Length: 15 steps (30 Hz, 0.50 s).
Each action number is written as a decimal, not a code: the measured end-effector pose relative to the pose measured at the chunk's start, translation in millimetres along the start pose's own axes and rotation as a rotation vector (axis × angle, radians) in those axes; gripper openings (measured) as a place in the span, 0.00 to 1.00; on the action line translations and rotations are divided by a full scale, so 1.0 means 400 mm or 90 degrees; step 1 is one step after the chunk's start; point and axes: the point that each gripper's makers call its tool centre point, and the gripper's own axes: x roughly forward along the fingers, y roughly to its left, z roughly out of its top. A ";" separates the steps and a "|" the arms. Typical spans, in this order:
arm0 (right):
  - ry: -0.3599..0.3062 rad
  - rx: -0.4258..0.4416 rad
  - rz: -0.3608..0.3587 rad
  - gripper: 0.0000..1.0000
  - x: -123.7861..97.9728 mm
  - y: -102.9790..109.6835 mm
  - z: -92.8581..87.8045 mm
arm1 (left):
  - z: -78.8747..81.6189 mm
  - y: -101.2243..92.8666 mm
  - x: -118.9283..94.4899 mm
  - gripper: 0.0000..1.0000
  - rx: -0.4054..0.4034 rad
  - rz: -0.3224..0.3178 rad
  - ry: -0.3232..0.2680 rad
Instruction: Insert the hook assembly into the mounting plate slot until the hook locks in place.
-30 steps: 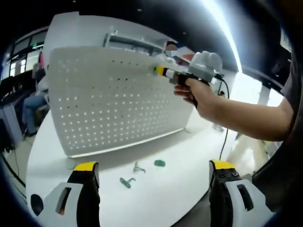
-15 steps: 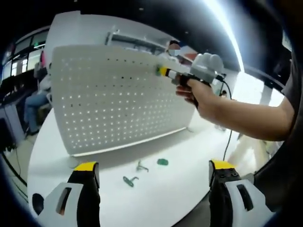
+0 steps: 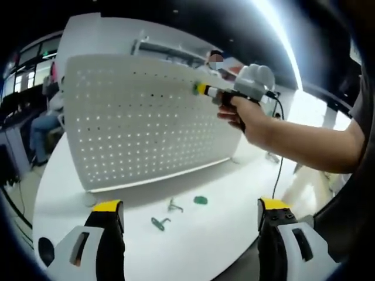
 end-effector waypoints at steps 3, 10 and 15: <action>0.006 0.032 -0.001 0.01 -0.003 -0.003 0.000 | 0.002 -0.001 -0.003 0.96 0.000 0.000 -0.002; 0.016 0.016 0.007 0.01 -0.007 0.004 0.001 | 0.006 -0.001 -0.013 0.96 0.003 0.007 -0.009; 0.028 0.000 0.008 0.09 -0.004 0.004 0.004 | 0.001 -0.002 -0.019 0.96 0.000 0.010 -0.008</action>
